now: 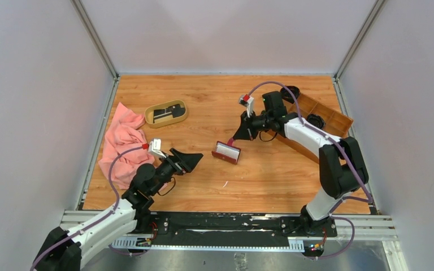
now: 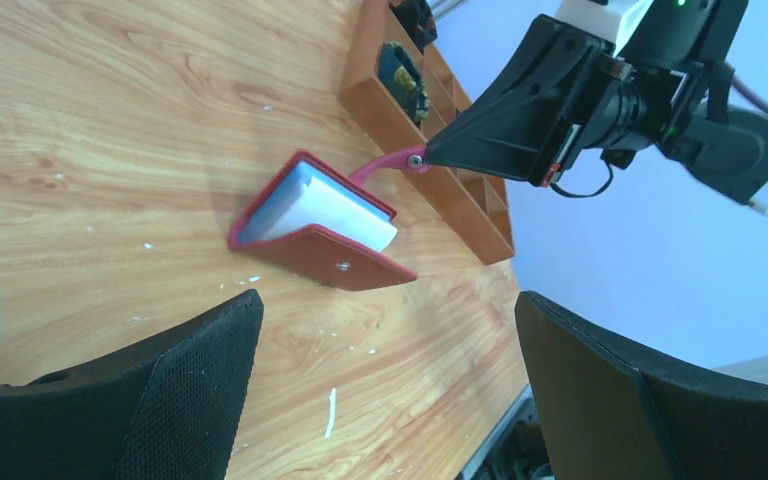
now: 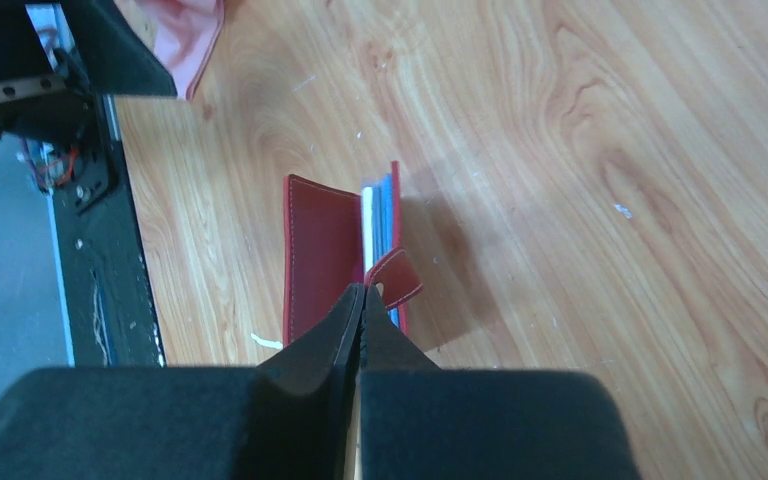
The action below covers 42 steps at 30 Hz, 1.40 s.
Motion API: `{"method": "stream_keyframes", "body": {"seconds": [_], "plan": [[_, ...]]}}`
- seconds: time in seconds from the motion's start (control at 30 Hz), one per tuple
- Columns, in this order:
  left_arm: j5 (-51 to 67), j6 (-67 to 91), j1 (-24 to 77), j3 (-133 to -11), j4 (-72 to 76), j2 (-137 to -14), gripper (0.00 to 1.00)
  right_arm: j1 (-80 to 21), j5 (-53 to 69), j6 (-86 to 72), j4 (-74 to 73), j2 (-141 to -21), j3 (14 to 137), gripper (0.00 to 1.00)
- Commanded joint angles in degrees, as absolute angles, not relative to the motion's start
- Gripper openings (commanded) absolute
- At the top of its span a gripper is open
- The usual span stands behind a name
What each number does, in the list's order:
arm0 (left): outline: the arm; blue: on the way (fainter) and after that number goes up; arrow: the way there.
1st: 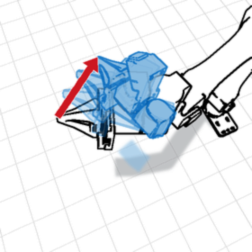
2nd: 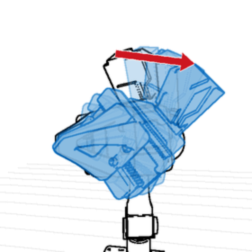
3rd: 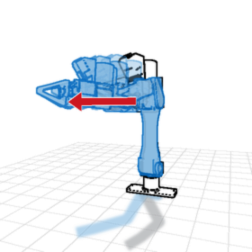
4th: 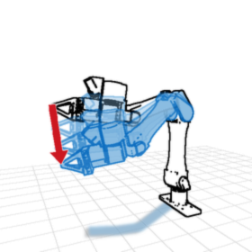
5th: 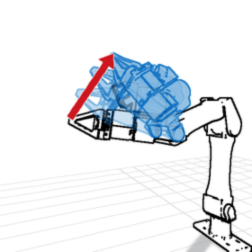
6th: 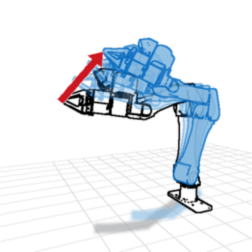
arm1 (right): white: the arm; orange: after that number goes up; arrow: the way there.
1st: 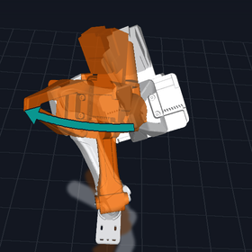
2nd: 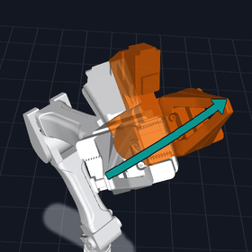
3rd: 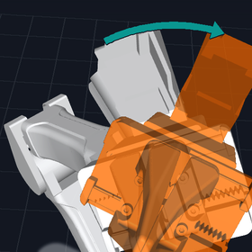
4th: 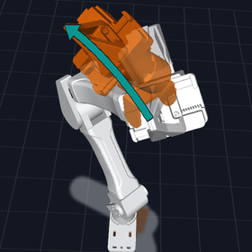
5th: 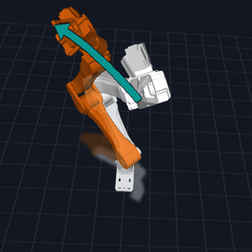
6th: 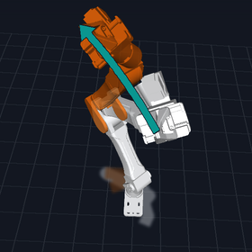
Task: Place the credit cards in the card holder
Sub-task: Open the card holder at the center of the board.
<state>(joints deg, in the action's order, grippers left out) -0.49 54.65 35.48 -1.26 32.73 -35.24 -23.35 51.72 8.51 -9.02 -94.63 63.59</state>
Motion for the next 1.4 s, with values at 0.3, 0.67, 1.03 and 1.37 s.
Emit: {"method": "stream_keyframes", "body": {"seconds": [0.3, 0.67, 1.03, 1.37], "plan": [[2.8, 64.25, 35.86, -8.62, 32.1, -47.85, 0.94, -20.14, 55.66, -12.8, 7.65, -95.28, 57.87, 0.0], [0.12, 59.85, 38.3, -11.62, 32.26, -58.55, 0.89, -19.2, 51.42, -14.29, 4.66, -100.97, 58.42, 0.0], [-0.76, 52.23, 39.73, -19.48, 32.05, -64.72, 0.85, -18.81, 55.07, -11.98, 3.52, -99.65, 58.92, 0.0], [-2.99, 55.85, 40.73, -28.73, 26.87, -77.49, 0.86, -19.94, 56.42, -10.91, 4.13, -100.0, 58.63, 0.0]]}}
